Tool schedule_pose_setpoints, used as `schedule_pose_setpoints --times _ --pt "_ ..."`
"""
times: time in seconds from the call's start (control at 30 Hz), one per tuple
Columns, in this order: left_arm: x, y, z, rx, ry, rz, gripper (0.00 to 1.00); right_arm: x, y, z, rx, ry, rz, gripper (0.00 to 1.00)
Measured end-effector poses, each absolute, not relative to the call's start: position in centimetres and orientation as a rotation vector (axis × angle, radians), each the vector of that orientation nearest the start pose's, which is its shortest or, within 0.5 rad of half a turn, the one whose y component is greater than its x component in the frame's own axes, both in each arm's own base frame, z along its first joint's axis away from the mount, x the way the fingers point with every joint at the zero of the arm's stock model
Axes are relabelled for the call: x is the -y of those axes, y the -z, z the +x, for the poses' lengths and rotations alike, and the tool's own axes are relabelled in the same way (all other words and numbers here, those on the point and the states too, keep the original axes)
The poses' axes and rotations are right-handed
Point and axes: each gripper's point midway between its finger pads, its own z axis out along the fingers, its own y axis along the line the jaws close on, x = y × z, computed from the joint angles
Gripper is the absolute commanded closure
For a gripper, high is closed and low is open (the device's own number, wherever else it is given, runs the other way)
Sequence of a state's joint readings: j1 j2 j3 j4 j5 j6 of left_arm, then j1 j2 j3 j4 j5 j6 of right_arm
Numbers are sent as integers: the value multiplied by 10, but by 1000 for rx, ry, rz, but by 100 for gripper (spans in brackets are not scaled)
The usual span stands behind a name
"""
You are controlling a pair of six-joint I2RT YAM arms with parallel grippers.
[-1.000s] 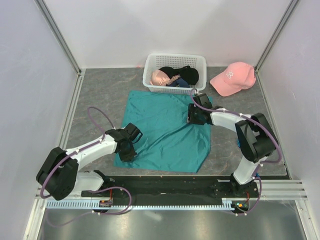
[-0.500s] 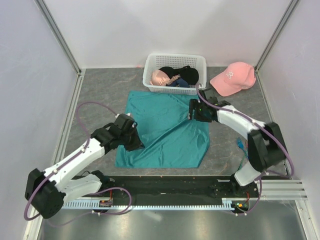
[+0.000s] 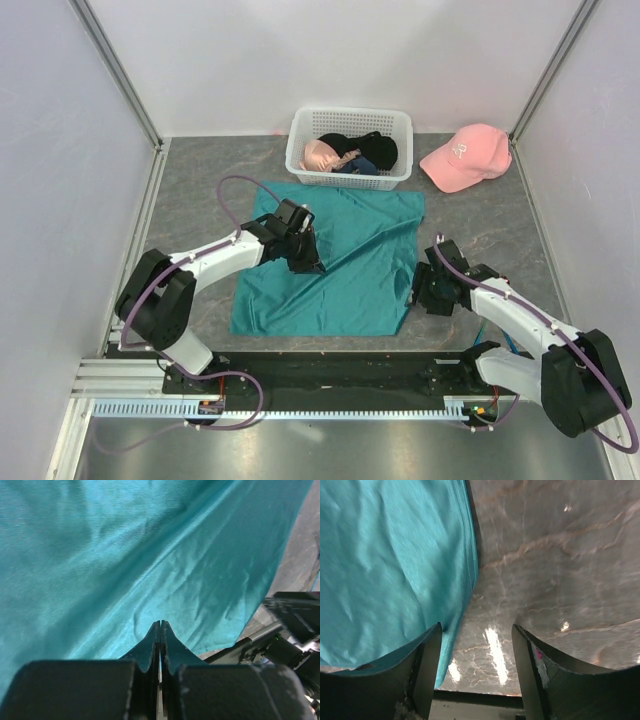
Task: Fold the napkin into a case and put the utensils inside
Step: Smooth out the napkin at the center of the board.
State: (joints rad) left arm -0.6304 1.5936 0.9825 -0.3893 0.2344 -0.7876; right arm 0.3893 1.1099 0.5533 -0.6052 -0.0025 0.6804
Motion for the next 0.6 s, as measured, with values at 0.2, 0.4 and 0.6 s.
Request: schedule_pose_setpoints --times 0.2,0.4,0.6 --pt "279 -72 254 -2735 837 -98 98 -114 -21 174 -2765 -382 425 47" --pt "275 -66 249 -2745 832 -100 98 -133 -22 172 -2753 -518 406 67" --pt "274 -62 247 -2748 829 -101 98 -168 -35 177 -2753 -661 295 67"
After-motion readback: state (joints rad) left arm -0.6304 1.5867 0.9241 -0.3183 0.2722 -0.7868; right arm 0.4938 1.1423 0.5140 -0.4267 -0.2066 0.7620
